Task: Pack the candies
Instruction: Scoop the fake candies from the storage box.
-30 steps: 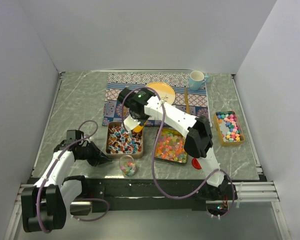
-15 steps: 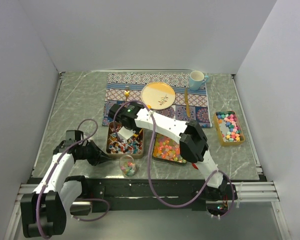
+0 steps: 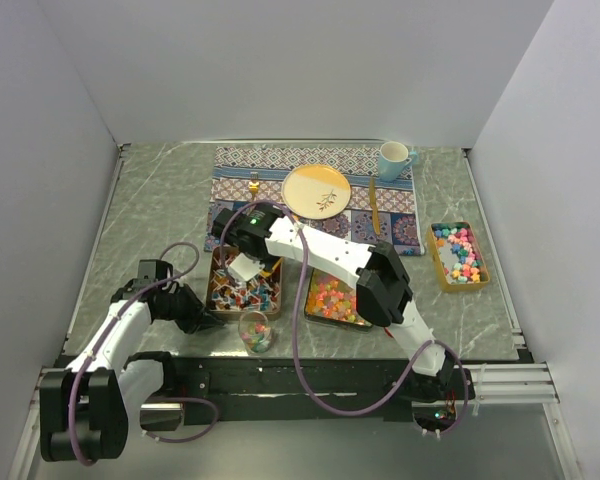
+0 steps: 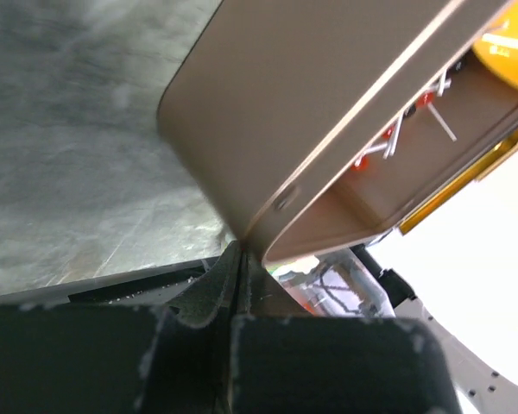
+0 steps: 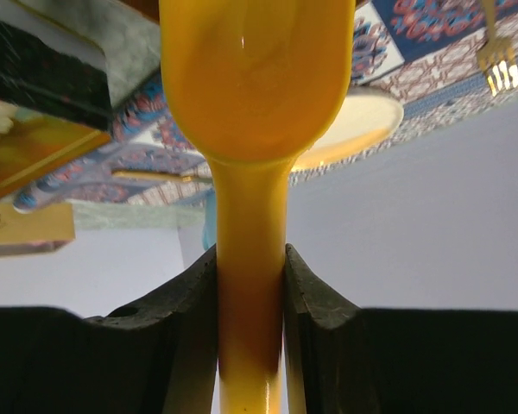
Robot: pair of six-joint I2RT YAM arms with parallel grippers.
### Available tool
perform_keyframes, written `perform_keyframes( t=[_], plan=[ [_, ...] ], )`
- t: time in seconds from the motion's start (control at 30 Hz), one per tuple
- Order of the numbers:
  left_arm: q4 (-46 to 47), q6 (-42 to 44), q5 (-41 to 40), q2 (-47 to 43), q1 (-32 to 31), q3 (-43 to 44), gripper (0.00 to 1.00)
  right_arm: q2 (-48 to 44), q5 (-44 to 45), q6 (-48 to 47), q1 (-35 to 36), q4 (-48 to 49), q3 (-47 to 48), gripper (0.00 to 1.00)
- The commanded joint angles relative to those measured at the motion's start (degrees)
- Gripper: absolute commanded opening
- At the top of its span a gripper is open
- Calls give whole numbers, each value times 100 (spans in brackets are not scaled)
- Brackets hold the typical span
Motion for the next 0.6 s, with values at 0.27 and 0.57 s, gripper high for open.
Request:
perform_keyframes(
  t=[0.27,0.57],
  plan=[
    [97,-211,-196,134,165,60,1,209,-1270,281,235,-345,289,0],
    [123,-185,-170,134,182,51,1,8,-1702,405,68,-126,105,0]
  ],
)
